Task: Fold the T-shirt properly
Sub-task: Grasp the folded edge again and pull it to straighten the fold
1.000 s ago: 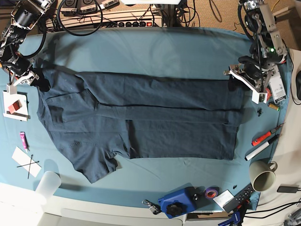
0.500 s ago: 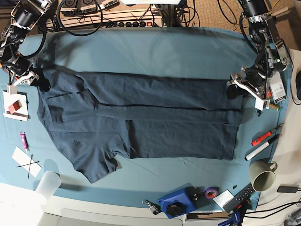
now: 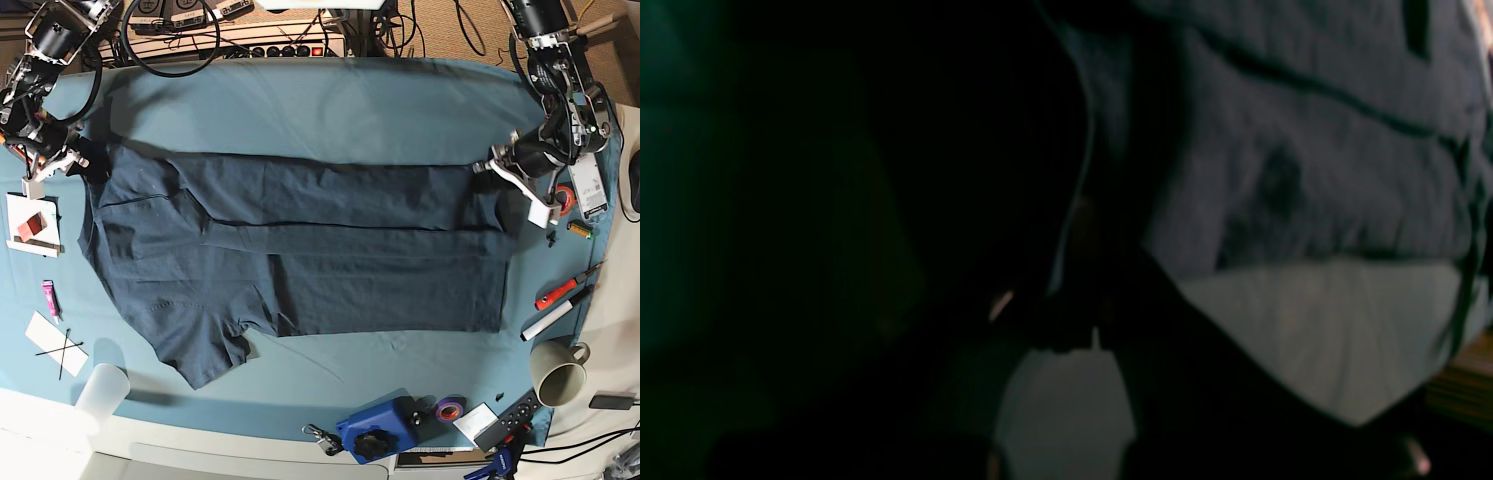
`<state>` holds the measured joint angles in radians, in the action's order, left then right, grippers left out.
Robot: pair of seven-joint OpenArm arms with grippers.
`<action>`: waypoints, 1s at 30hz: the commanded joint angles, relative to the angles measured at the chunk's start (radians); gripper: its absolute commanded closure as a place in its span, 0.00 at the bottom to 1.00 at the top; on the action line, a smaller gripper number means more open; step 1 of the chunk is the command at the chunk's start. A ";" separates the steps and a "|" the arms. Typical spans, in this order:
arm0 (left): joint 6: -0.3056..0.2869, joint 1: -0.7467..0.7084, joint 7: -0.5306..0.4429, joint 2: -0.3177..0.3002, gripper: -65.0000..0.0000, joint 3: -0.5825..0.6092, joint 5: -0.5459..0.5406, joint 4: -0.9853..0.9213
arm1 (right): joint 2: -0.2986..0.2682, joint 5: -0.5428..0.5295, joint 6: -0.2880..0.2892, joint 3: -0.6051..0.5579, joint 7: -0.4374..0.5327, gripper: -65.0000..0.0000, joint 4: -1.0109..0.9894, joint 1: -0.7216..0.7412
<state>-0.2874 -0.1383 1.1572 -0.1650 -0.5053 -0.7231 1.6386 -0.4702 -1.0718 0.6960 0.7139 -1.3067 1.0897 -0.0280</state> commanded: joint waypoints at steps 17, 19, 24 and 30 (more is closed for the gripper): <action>0.006 -0.216 0.071 -0.033 1.00 0.003 0.120 0.235 | -0.045 -0.152 0.002 0.165 -0.090 1.00 0.108 -0.116; 0.006 -0.249 0.073 -0.053 1.00 0.003 0.117 0.254 | -0.045 -0.173 0.002 0.165 -0.090 1.00 0.133 -0.163; 0.005 -0.301 0.074 -0.094 1.00 0.002 0.117 0.277 | -0.045 -0.237 0.002 0.165 -0.090 1.00 0.197 -0.263; 0.006 -0.328 0.082 -0.101 1.00 0.000 0.117 0.277 | -0.040 -0.239 0.002 0.165 -0.090 1.00 0.233 -0.335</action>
<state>-0.2882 -0.4492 1.1954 -0.2554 -0.4995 -0.6518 1.9141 -0.4828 -1.2881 0.6968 0.8696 -1.4128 1.3056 -0.3614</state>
